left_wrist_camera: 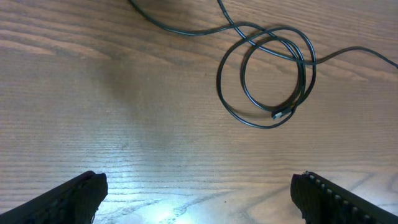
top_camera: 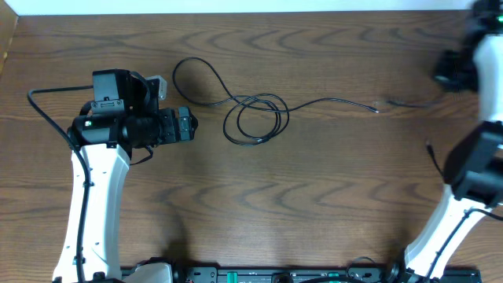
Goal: Untangle cables
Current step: 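Pull the black cable rightward toward the right edge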
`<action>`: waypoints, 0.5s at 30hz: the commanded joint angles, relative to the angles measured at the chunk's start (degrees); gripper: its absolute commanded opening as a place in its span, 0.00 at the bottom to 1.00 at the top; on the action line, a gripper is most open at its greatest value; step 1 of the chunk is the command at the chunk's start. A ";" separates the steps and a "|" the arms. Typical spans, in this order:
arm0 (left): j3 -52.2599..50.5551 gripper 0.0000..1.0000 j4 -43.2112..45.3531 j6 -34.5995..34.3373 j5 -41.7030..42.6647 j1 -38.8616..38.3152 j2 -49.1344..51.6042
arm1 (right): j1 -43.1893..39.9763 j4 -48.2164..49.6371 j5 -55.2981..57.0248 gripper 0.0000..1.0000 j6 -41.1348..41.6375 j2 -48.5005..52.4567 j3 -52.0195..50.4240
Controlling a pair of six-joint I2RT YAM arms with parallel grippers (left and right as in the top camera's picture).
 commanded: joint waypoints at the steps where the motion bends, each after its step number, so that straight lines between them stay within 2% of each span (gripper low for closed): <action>1: -0.31 1.00 -0.11 -0.11 0.98 0.20 -0.85 | -8.15 -2.38 2.95 0.01 -1.07 -0.55 4.74; 8: -0.31 1.00 0.04 -0.26 3.56 0.20 -0.85 | -22.91 -4.31 3.58 0.01 -2.38 -0.52 5.70; 15: -0.31 1.00 0.20 -0.28 3.76 0.20 -0.87 | -30.69 -3.15 -0.76 0.01 -2.34 -0.52 5.70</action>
